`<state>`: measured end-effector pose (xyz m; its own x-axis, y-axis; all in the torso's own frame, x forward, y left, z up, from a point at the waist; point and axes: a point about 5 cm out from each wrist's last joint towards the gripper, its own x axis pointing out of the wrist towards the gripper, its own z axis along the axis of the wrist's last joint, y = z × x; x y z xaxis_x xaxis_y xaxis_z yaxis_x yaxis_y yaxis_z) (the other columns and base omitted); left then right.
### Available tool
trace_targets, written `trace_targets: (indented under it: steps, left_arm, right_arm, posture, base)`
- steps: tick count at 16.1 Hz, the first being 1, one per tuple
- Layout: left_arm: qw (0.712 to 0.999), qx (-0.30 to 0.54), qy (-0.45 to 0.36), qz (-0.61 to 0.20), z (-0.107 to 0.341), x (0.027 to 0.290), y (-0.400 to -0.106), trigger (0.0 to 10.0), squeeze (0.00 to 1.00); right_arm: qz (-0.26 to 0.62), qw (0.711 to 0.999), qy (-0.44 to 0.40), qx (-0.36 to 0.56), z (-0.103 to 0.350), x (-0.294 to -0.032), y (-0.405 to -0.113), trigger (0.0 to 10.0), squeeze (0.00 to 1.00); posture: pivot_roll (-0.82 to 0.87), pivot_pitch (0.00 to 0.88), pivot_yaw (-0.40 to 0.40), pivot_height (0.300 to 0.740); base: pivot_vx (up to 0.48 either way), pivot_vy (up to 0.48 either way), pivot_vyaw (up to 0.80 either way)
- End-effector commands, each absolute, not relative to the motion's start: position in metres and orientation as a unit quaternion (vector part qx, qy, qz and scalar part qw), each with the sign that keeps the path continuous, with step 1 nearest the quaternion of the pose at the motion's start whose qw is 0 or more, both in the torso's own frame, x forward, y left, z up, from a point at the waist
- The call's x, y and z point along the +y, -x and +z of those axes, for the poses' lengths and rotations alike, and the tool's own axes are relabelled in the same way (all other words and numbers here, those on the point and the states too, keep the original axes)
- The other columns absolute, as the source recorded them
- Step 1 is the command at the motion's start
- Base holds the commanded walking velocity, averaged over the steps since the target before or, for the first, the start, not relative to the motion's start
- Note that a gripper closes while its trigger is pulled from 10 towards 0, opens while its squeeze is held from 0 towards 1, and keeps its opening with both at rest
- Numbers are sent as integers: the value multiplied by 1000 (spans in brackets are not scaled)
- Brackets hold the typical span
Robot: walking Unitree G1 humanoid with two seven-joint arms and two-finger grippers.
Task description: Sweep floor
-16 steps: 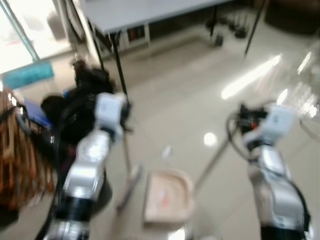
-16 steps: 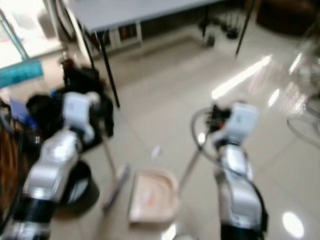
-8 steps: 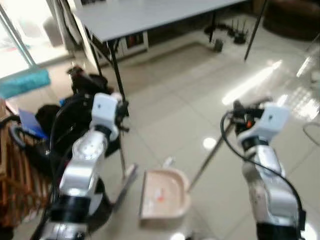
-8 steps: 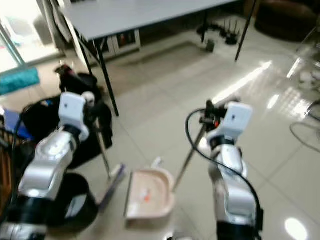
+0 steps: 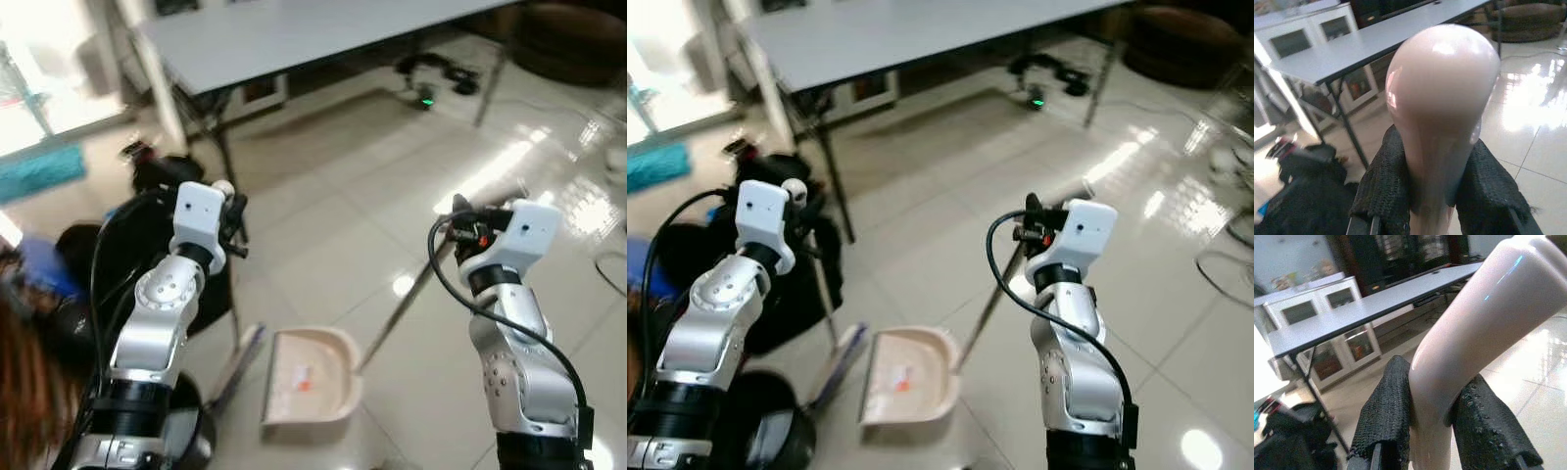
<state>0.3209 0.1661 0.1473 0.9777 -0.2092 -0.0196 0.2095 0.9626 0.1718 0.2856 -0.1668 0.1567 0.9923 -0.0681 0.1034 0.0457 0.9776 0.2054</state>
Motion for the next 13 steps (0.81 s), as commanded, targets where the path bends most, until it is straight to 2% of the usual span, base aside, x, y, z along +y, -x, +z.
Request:
trace_targets:
  steps: [1,2,13]
  left_arm:
    - [989,-23,-83,-121,157,155,-323,10000,0]
    - [989,-23,-83,-121,157,155,-323,10000,0]
    - [988,-22,-89,-128,158,156,-324,10000,0]
  right_arm:
    - [-47,992,-87,-74,164,-177,-285,10000,0]
    - [-47,992,-86,-74,164,-176,-285,10000,0]
    - [-56,993,-77,-71,160,-178,-284,10000,0]
  posture:
    - [-126,30,33,740]
    - [-126,30,33,740]
    - [-123,30,38,740]
  base:
    - [431,0,-800]
    - [431,0,-800]
    - [430,0,0]
